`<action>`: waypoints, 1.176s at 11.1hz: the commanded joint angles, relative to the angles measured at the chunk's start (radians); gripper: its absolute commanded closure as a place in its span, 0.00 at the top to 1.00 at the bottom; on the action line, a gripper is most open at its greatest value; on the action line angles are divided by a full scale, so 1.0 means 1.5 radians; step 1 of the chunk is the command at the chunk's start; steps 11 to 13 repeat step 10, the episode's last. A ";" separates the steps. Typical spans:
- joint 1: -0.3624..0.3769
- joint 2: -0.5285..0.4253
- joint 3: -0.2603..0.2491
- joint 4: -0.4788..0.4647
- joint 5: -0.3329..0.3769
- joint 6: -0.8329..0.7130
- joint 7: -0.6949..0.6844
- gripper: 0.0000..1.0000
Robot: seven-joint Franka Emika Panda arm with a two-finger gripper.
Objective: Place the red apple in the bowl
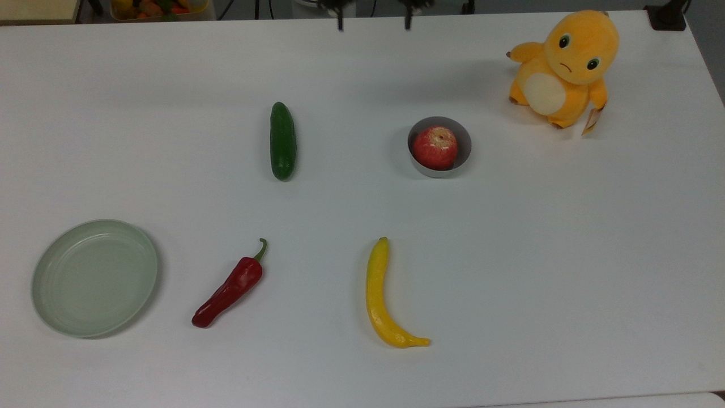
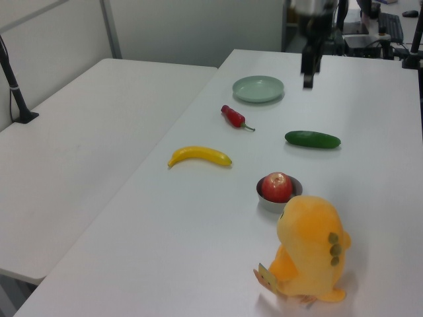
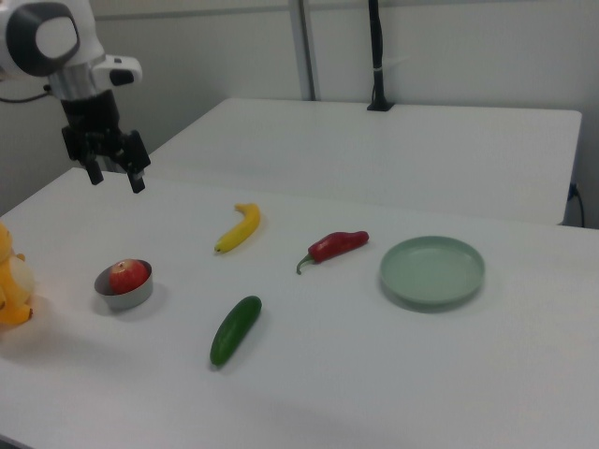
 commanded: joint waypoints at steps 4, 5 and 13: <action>0.014 -0.039 -0.139 0.020 0.074 -0.011 -0.084 1.00; 0.013 -0.037 -0.142 0.020 0.073 -0.009 -0.146 1.00; 0.012 -0.034 -0.152 0.016 0.071 -0.004 -0.219 1.00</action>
